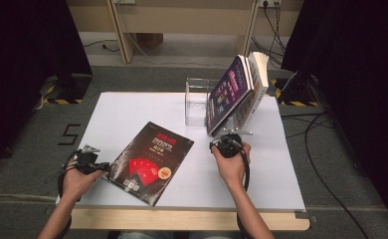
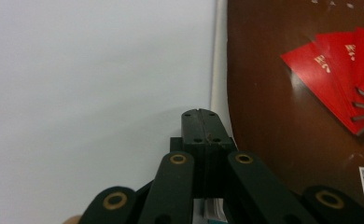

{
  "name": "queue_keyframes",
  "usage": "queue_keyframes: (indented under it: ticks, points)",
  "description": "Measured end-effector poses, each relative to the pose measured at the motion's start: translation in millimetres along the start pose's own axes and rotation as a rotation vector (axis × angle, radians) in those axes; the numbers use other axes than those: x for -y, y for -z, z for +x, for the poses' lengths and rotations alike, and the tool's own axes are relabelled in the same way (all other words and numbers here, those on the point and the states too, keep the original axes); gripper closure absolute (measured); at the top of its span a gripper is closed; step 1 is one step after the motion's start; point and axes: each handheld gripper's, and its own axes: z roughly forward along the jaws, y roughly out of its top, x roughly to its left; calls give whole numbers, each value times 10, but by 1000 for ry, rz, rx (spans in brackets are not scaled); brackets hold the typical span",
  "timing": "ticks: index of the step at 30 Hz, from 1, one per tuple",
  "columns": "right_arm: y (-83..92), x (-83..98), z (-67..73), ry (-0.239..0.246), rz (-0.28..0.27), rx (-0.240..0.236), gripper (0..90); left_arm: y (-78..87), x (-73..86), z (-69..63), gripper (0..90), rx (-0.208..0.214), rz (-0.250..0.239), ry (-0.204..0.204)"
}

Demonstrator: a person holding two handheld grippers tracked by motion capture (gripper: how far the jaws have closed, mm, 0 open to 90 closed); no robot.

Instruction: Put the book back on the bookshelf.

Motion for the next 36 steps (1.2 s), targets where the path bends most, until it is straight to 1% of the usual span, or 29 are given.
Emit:
queue_keyframes:
  ticks: [1,3,4,5,6,7,8,9,10,13,14,15,16,17,18,19,20,21,22,23,24,26,27,28,30,31,32,34,36]
  points:
    - [0,0,0,0,0,0,634,0,0,0,900,0,0,0]
    - [-13,6,10,-8,7,-1,635,9,20,-66,900,17,1,-12]
    - [-21,8,6,0,7,-4,635,13,31,-97,900,28,1,-15]
    - [-34,13,8,-2,14,-2,635,23,53,-156,900,44,1,-24]
    - [-34,13,8,-2,14,-2,635,23,53,-156,900,44,1,-24]
    - [-44,20,8,1,19,-5,635,37,74,-218,900,77,9,-30]
    - [-44,20,8,1,19,-5,635,37,74,-218,900,77,9,-30]
    - [-54,26,17,-4,27,-9,635,41,97,-299,900,116,12,-32]
    - [-54,26,17,-4,27,-9,635,41,97,-299,900,116,12,-32]
    - [-70,30,37,-4,34,-10,635,42,124,-414,900,155,9,-35]
    - [-75,31,42,-1,35,-10,635,42,128,-435,899,172,12,-33]
    - [-85,34,49,0,40,-13,635,37,128,-456,898,194,12,-10]
    - [-88,36,53,-1,43,-13,635,37,121,-449,897,196,-2,9]
    - [-88,36,53,-1,43,-13,635,37,121,-449,891,196,-2,9]
    - [-96,38,55,5,41,-16,635,43,107,-432,891,197,-18,37]
    - [-100,39,57,7,44,-16,635,56,80,-411,859,180,-38,61]
    - [-111,43,63,12,49,-19,635,61,63,-404,792,164,-52,76]
    - [-111,43,63,12,49,-19,635,63,40,-399,768,157,-66,95]
    - [-114,45,81,-8,59,-18,635,56,21,-403,768,154,-73,111]
    - [-131,45,80,3,58,-23,636,39,8,-418,747,151,-73,121]
    - [-143,47,86,2,63,-23,637,15,1,-435,722,149,-64,122]
    - [-171,53,101,0,76,-26,641,-30,0,-460,699,126,-50,123]
    - [-179,58,122,-18,90,-28,642,-42,2,-462,685,117,-48,130]
    - [-208,63,138,-3,96,-33,647,-42,4,-449,658,105,-52,137]
    - [-222,65,149,-2,99,-38,648,-33,5,-443,641,108,-60,149]
    - [-232,65,167,-13,107,-42,649,-19,5,-434,641,109,-69,155]
    - [-251,64,175,-3,107,-42,649,-2,1,-423,632,101,-79,157]
    - [-285,55,202,-5,115,-43,648,19,-8,-404,625,89,-92,163]
    - [-330,35,226,-1,124,-42,648,15,-9,-391,616,109,-99,186]
